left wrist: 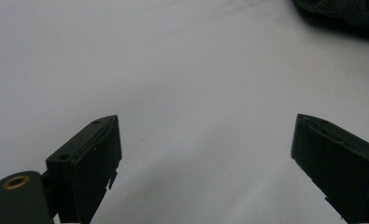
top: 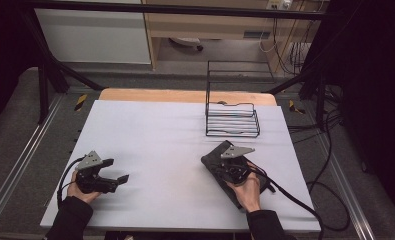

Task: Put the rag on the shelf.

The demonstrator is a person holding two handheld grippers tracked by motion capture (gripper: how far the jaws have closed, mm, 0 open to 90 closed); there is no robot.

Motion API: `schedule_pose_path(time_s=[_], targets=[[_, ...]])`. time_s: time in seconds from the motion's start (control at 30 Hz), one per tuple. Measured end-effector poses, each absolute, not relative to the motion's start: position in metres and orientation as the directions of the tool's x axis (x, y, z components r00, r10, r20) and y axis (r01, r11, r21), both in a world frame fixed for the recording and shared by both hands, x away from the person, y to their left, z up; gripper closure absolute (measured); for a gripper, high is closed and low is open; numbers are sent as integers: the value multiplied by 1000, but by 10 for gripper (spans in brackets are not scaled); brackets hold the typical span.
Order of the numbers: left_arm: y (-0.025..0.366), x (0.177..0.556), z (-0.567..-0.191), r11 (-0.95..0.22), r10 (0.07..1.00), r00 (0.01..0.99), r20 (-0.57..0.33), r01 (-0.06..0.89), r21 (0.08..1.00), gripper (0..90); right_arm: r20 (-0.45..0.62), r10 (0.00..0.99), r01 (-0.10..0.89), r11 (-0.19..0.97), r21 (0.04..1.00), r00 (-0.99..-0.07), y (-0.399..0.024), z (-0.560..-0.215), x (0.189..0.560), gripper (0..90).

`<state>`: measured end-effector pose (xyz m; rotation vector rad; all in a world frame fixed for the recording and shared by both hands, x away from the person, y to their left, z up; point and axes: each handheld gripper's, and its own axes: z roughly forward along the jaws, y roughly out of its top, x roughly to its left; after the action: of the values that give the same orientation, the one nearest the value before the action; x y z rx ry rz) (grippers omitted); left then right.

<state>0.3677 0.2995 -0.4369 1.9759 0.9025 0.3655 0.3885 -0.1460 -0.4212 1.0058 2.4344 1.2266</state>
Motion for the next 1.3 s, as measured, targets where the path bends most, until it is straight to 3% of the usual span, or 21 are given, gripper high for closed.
schedule_pose_path(time_s=[0.73,1.07,1.3], targets=[[299,368,-437,-326,715,693,-94,449,832,84,91,703,519,425,741,-706,-95,-442,417,816],[300,367,-437,-328,718,690,-92,451,830,83,46,685,459,434,775,-727,-102,-425,400,369],[300,367,-437,-324,724,684,-89,451,832,82,84,680,478,416,774,-728,-121,-422,380,227]])
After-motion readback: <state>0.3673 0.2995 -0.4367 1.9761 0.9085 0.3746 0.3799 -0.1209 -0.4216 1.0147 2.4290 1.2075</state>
